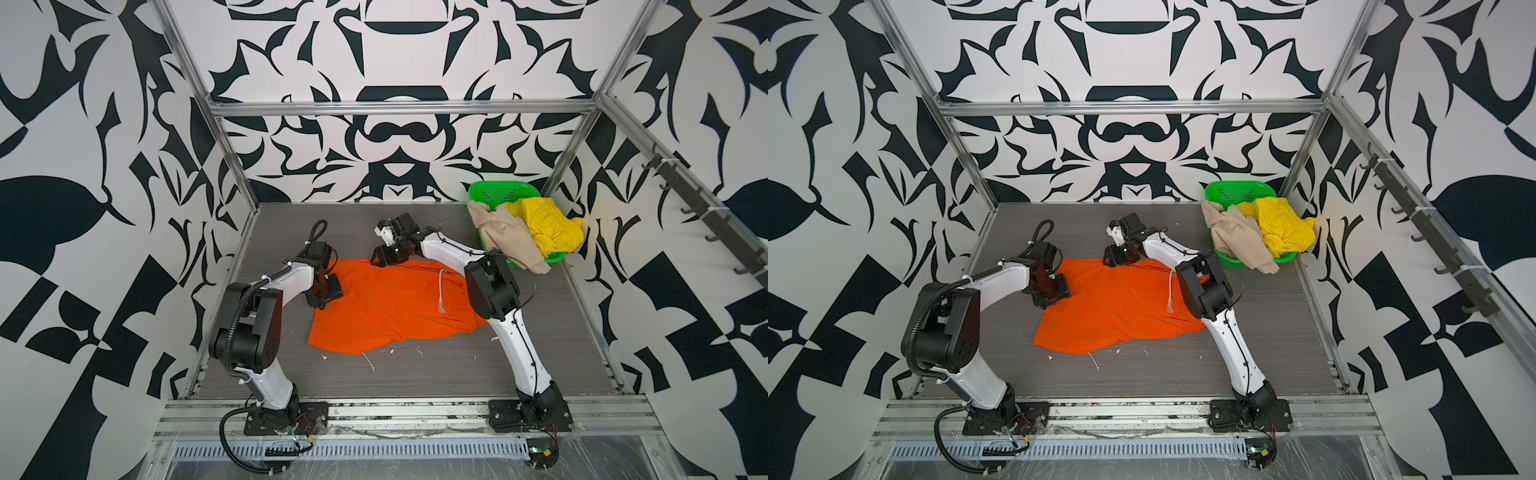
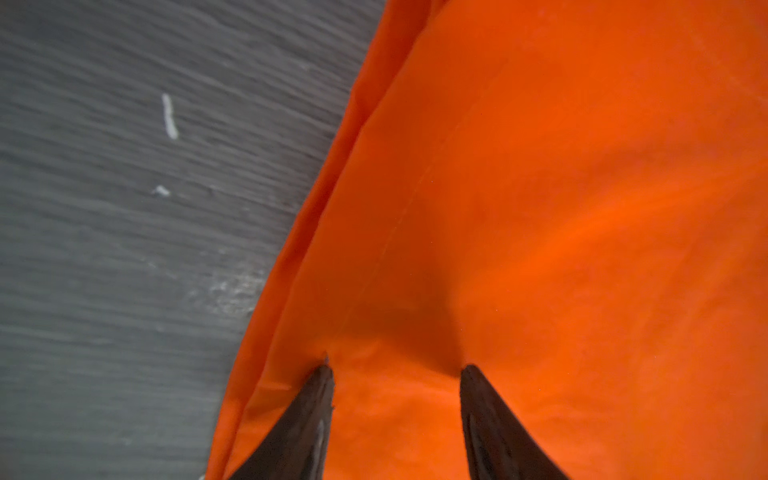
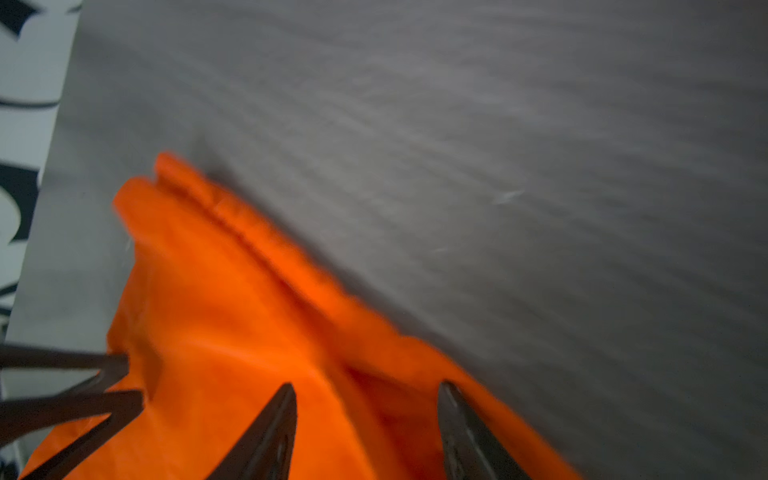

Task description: Fold and stack the shorts

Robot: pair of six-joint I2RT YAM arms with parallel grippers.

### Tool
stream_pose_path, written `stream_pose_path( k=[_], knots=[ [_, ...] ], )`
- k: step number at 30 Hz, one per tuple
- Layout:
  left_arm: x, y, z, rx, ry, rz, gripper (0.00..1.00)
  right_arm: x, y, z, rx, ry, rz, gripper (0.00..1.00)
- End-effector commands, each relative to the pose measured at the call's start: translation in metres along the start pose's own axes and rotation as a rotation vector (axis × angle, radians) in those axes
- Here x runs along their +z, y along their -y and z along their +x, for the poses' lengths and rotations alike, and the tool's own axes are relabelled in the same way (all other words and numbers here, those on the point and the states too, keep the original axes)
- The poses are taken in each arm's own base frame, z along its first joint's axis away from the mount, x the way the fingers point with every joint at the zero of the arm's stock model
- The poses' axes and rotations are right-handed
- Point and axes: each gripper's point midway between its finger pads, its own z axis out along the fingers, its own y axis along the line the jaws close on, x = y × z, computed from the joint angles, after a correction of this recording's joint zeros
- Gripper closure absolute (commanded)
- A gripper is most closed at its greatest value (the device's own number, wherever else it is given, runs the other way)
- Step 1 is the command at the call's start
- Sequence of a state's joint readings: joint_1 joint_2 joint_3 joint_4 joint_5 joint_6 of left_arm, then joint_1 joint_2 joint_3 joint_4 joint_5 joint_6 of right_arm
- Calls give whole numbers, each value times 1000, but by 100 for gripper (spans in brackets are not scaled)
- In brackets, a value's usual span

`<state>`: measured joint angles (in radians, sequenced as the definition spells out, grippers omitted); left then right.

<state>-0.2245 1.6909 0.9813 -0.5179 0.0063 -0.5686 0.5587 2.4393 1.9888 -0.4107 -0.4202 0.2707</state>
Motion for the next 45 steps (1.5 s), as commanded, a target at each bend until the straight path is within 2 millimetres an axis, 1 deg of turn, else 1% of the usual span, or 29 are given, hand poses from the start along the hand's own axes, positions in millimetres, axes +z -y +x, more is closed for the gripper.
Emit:
stream_pose_path(
  k=[1, 2, 4, 7, 8, 10, 12, 14, 15, 18, 19, 20, 22, 23, 24, 25, 27, 28, 30, 32, 33, 36, 37, 40, 42, 45],
  knots=[
    [4, -30, 23, -25, -66, -109, 45, -6, 25, 2, 72, -11, 93, 41],
    [1, -28, 21, -28, -57, -101, 45, -7, 19, 0, 62, -10, 73, 41],
    [-10, -20, 13, -31, -28, -70, 43, -19, 1, -11, 38, 18, 26, 40],
    [-40, 0, -7, -34, 50, 2, 37, -54, -27, -30, -9, 82, -2, 39],
    [-52, 6, -13, -35, 79, 26, 35, -70, -37, -36, -23, 109, -15, 38],
    [-79, 21, -24, -23, 133, 96, 32, -100, -45, -39, -40, 143, -6, 37],
    [-104, 38, -29, 20, 194, 175, 32, -128, -48, -29, -36, 158, 0, 37],
    [-123, 52, -30, 70, 248, 247, 32, -153, -45, -13, -10, 161, 0, 36],
    [-131, 60, -29, 97, 270, 291, 32, -165, -40, -5, 17, 162, -2, 36],
    [-145, 86, -23, 188, 321, 412, 32, -195, -19, 26, 108, 162, 13, 35],
    [-147, 95, -21, 224, 335, 439, 32, -201, -10, 38, 145, 158, 21, 35],
    [-149, 108, -16, 284, 351, 467, 33, -216, -4, 46, 176, 180, 21, 35],
    [-150, 134, -4, 410, 373, 500, 33, -236, 14, 66, 248, 209, 25, 35],
    [-150, 150, 4, 486, 381, 518, 33, -244, 25, 78, 292, 219, 33, 35],
    [-148, 165, 11, 555, 385, 530, 33, -256, 32, 86, 320, 239, 38, 35],
    [-147, 180, 19, 614, 385, 547, 33, -263, 38, 96, 345, 246, 39, 35],
    [-144, 215, 39, 760, 379, 588, 32, -282, 54, 113, 402, 276, 54, 35],
    [-141, 230, 47, 817, 373, 602, 33, -288, 61, 119, 425, 291, 57, 35],
    [-135, 265, 69, 965, 370, 643, 32, -307, 75, 130, 470, 342, 65, 35],
    [-128, 296, 92, 1098, 362, 683, 32, -321, 87, 139, 514, 386, 69, 35],
    [-123, 310, 105, 1166, 352, 700, 31, -328, 93, 143, 538, 408, 67, 34],
    [-107, 346, 135, 1312, 320, 742, 31, -340, 109, 156, 619, 449, 50, 35],
    [-104, 356, 144, 1346, 306, 760, 30, -343, 116, 162, 651, 458, 51, 34],
    [-80, 379, 173, 1456, 262, 788, 30, -350, 136, 179, 756, 485, 73, 35],
    [-63, 389, 191, 1521, 226, 807, 30, -353, 146, 187, 813, 512, 68, 35],
    [-38, 395, 213, 1594, 171, 801, 30, -351, 154, 198, 869, 524, 68, 35]
  ],
)
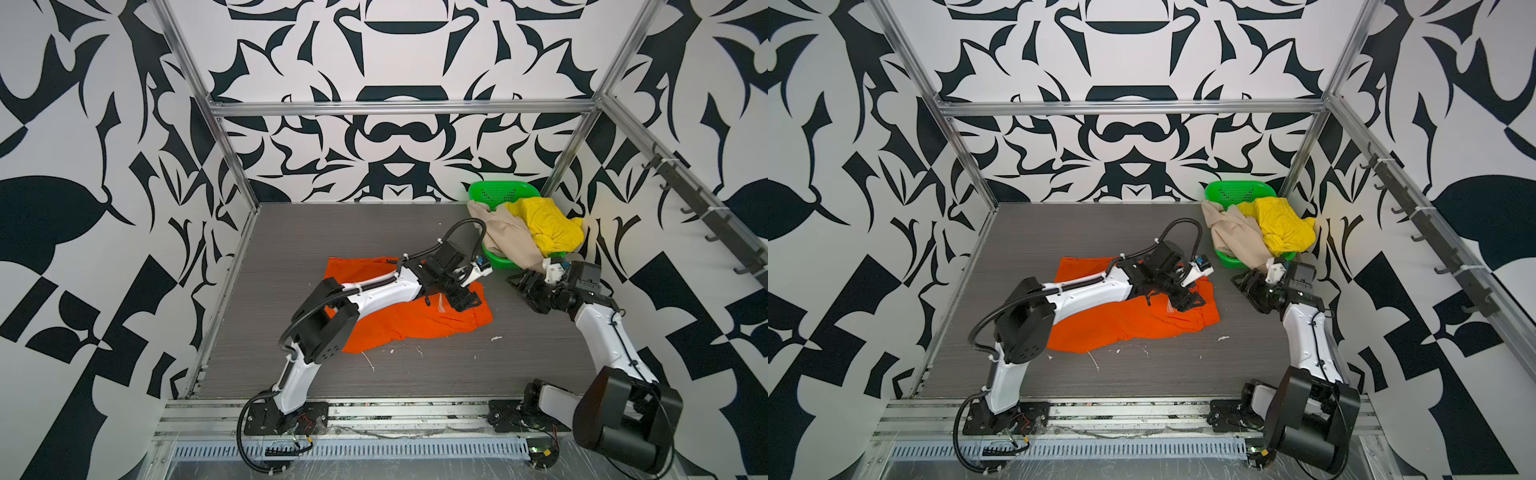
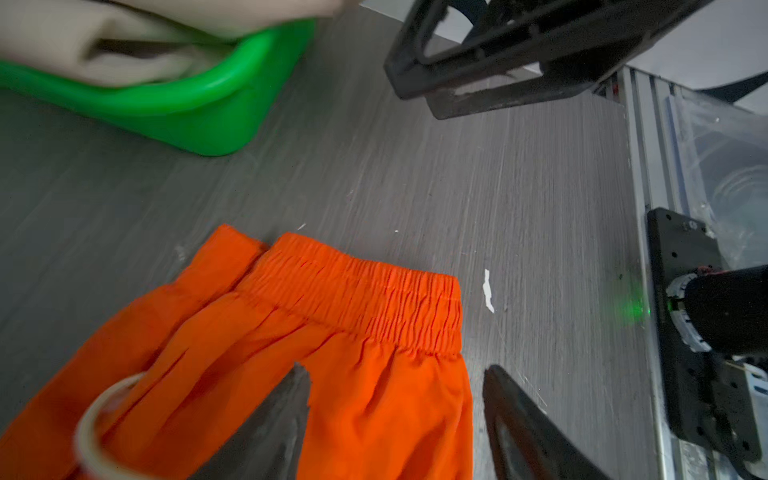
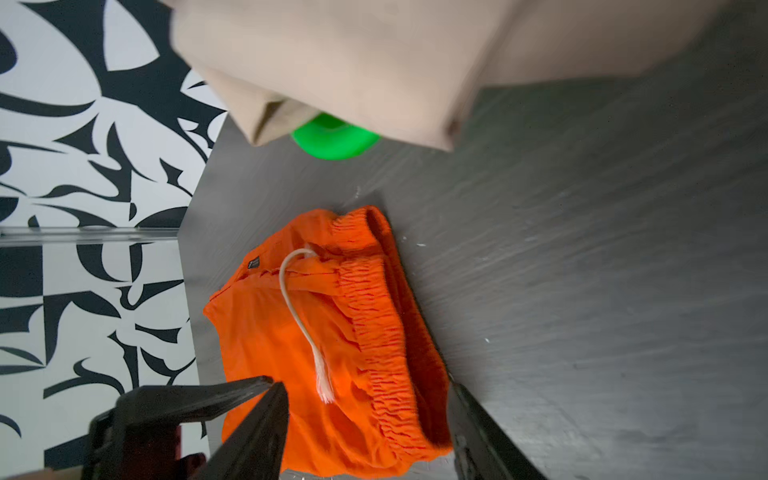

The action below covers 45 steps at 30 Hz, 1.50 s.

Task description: Fold and stack the shorts

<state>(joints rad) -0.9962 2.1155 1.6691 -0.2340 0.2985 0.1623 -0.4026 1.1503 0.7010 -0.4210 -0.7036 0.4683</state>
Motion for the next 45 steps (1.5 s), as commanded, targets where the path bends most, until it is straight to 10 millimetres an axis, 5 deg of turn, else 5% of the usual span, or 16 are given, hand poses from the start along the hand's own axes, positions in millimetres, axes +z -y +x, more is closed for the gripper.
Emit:
stream_pose_path(
  k=[1, 9, 16, 21, 25, 30, 37, 45],
  knots=[
    [25, 17, 15, 99, -63, 77, 30, -4, -3, 0, 24, 16, -44, 35],
    [68, 14, 69, 149, -219, 50, 28, -1, 5, 8, 33, -2, -33, 35],
    [75, 9, 110, 152, -286, 30, 27, 2, 13, 18, 52, -31, -5, 33],
    [75, 7, 122, 155, -301, -2, 30, 4, 22, 29, 86, -71, 21, 30],
    [69, 0, 111, 136, -265, -52, 44, 3, 26, 35, 103, -83, 39, 29],
    [49, 5, 73, 91, -113, -64, 67, 6, 27, 45, 151, -114, 21, 28],
    [16, 7, 37, 44, 83, -76, 75, 8, 15, 53, 230, -134, -61, 26],
    [0, 11, 28, 22, 171, -54, 77, 11, 4, 66, 276, -175, -121, 21]
  ],
)
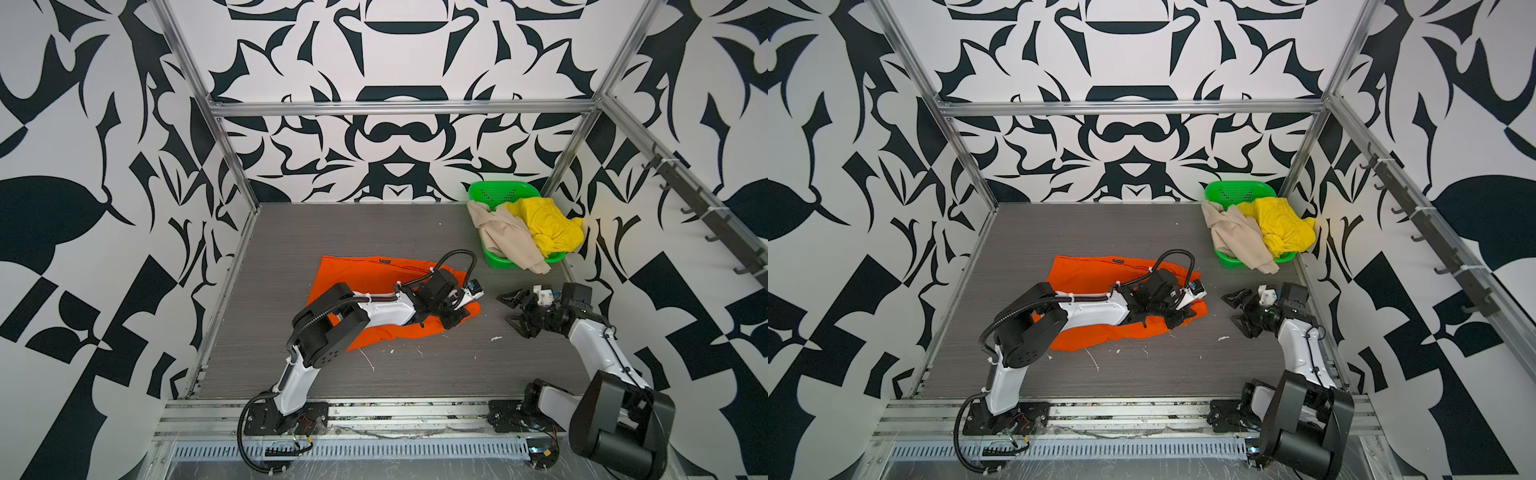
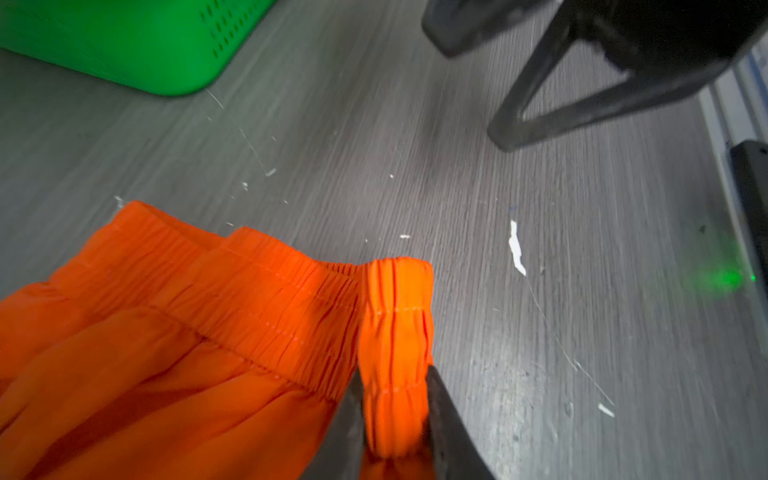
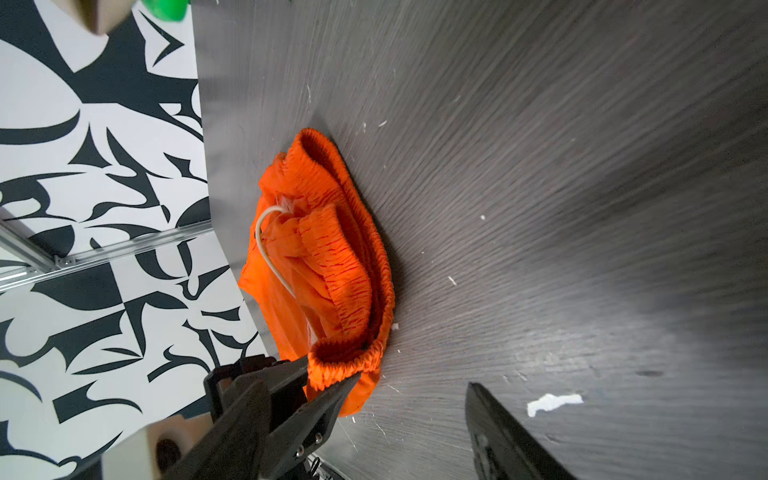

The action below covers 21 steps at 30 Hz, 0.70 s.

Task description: Fold and stack the shorts

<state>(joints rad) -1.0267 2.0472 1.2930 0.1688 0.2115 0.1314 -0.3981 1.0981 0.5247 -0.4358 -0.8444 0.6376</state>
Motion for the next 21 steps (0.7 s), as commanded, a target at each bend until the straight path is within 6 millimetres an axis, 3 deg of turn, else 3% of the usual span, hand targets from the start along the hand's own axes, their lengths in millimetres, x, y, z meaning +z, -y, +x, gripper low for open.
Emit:
stream_pose_path(
  k=[1, 21],
  knots=[
    [-15, 5, -29, 1, 107, 21, 78, 3, -13, 7, 8, -27, -56, 21],
    [-23, 7, -33, 16, 163, 17, 79, 36, -34, 25, -4, -140, -113, 19]
  ],
)
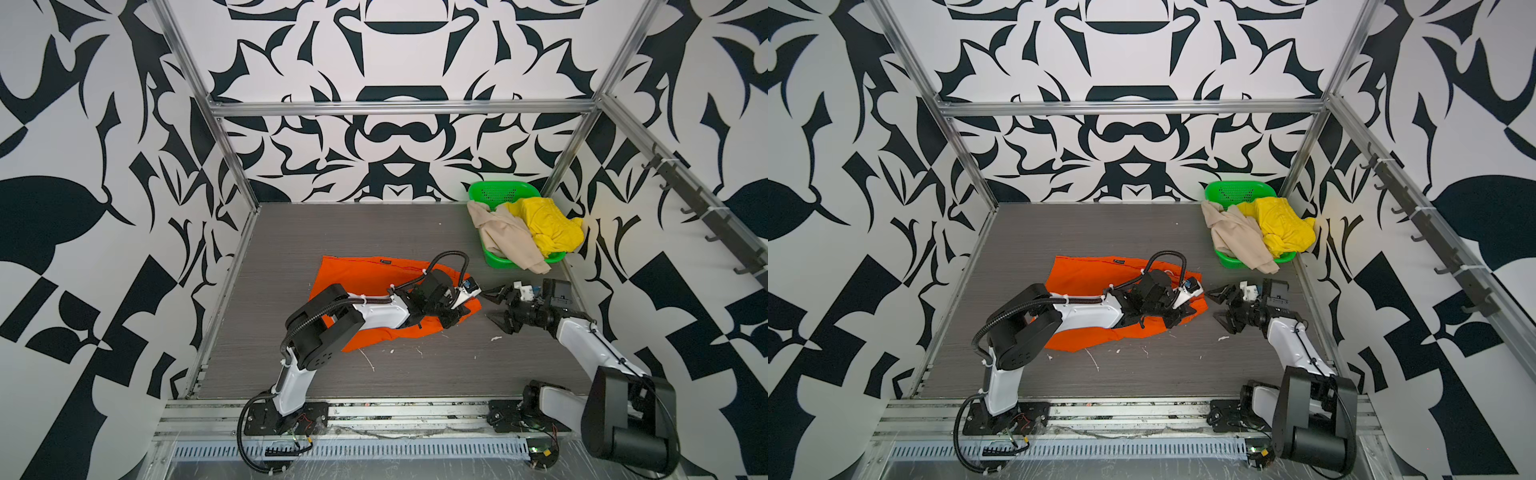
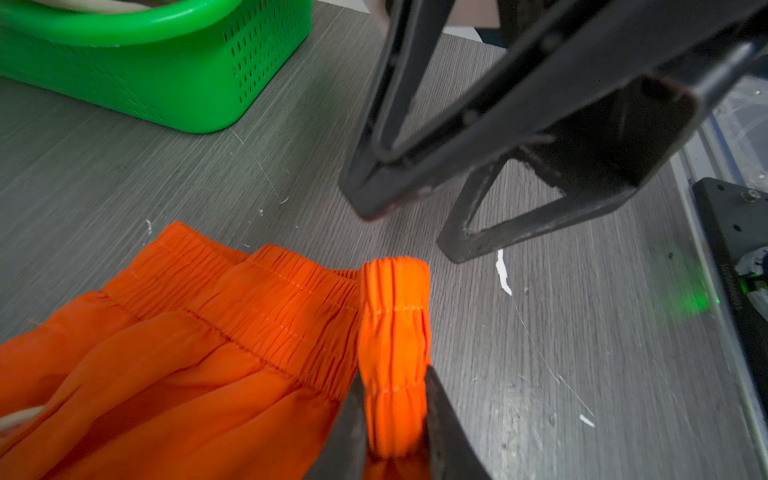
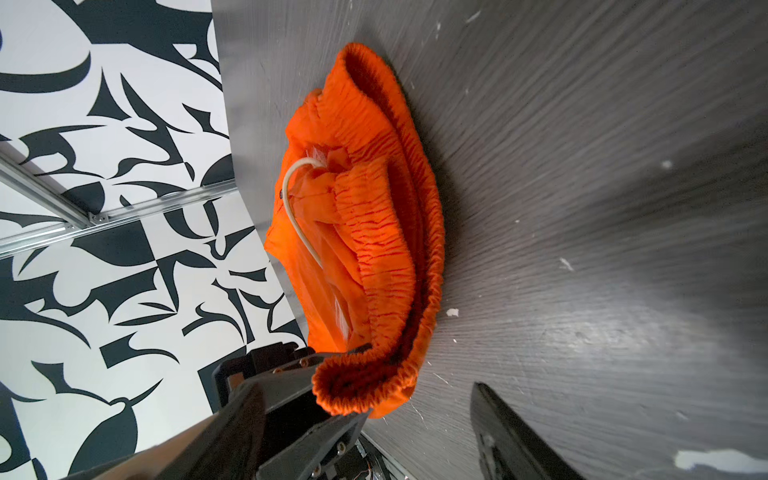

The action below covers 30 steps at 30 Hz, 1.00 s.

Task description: Fold and stack the shorts

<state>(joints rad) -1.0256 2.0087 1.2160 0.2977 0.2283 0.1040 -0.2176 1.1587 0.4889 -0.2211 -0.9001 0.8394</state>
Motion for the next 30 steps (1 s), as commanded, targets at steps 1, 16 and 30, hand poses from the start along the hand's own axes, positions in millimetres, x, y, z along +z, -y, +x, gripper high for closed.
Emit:
stream_pose_path(
  k=[1, 16, 30],
  knots=[
    [-12, 4, -24, 18, 78, 18, 79, 6, -8, -1, -15, -13, -27, 19],
    [-20, 28, -30, 46, 112, 143, 79, 47, -4, -8, -23, -63, 0, 19],
    [-91, -59, -29, -381, 100, -170, 38, 20, -14, -6, -249, -4, 234, 81]
  ],
)
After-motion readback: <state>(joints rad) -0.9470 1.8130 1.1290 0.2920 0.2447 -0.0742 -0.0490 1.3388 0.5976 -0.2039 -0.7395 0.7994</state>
